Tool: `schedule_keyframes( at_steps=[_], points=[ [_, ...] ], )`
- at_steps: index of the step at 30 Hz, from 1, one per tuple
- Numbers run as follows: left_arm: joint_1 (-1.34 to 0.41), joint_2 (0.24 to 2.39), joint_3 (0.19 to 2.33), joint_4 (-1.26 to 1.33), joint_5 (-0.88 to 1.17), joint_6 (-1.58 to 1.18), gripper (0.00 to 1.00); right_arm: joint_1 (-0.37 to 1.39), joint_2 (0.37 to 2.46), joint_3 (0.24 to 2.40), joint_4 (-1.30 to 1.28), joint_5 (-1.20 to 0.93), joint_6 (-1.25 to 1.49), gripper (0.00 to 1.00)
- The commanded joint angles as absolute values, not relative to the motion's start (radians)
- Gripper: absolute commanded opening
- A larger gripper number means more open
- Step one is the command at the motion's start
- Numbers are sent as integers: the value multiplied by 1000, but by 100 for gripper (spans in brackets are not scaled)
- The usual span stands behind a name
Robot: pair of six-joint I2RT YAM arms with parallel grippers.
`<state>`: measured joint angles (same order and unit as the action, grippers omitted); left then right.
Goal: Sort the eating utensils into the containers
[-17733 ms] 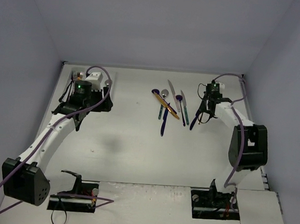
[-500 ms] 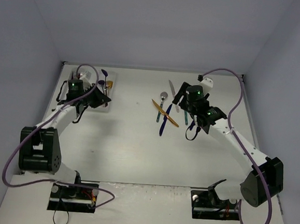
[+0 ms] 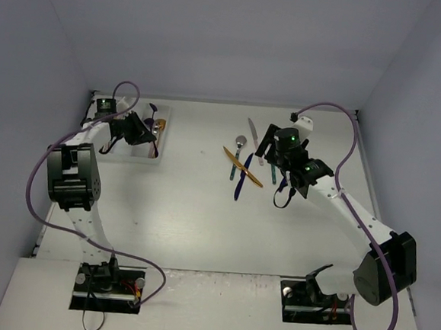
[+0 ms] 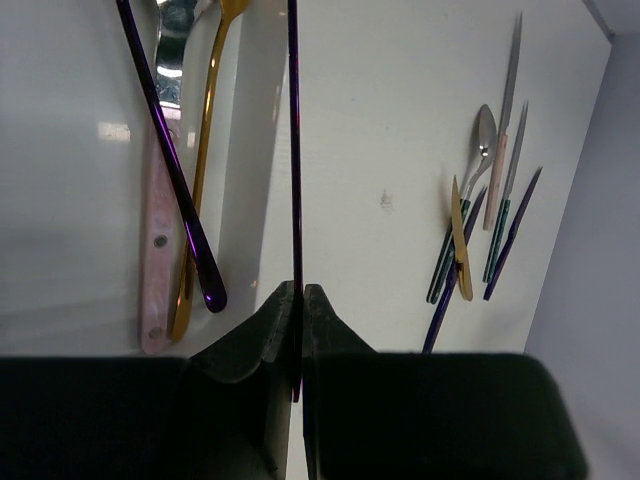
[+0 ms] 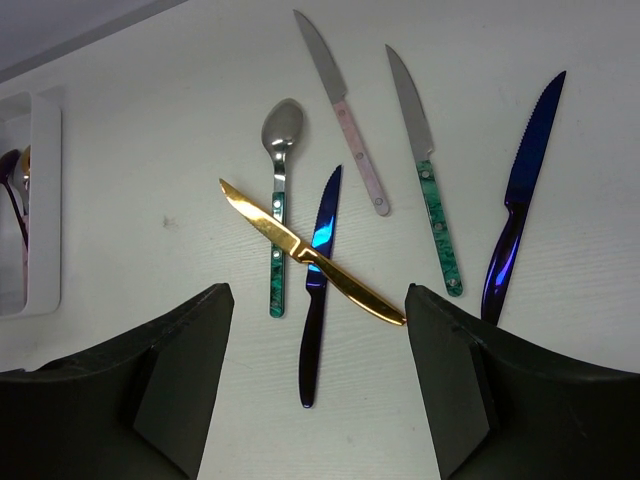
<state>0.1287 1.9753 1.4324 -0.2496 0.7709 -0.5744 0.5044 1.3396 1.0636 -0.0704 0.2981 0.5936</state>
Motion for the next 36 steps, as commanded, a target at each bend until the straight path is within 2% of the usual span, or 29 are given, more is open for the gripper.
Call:
schedule_keyframes(
  at_steps=[1, 3, 5, 9, 14, 21, 24, 29, 36],
  points=[
    [133, 1993, 1502, -317, 824, -534, 0, 496, 1312, 1065, -20, 309, 577, 67],
    [132, 1996, 1506, -345, 808, -524, 3, 495, 1313, 1063, -21, 308, 575, 67],
    [132, 1985, 1510, -378, 767, -506, 21, 494, 1319, 1064, -20, 308, 575, 67],
    [134, 1954, 1528, -449, 669, -473, 45, 494, 1332, 1068, -21, 301, 581, 67],
    [133, 1890, 1544, -517, 530, -453, 58, 494, 1357, 1072, -20, 312, 576, 67],
    [129, 1689, 1502, -543, 368, -404, 61, 494, 1494, 1148, -20, 308, 551, 66],
    [94, 1526, 1441, -535, 289, -364, 61, 494, 1579, 1200, -20, 302, 545, 64],
    [-51, 1318, 1277, -467, 129, -279, 61, 495, 1747, 1307, -20, 293, 528, 58],
    [-81, 1139, 1054, -397, 101, -249, 61, 499, 1947, 1462, -20, 262, 522, 55]
  ],
)
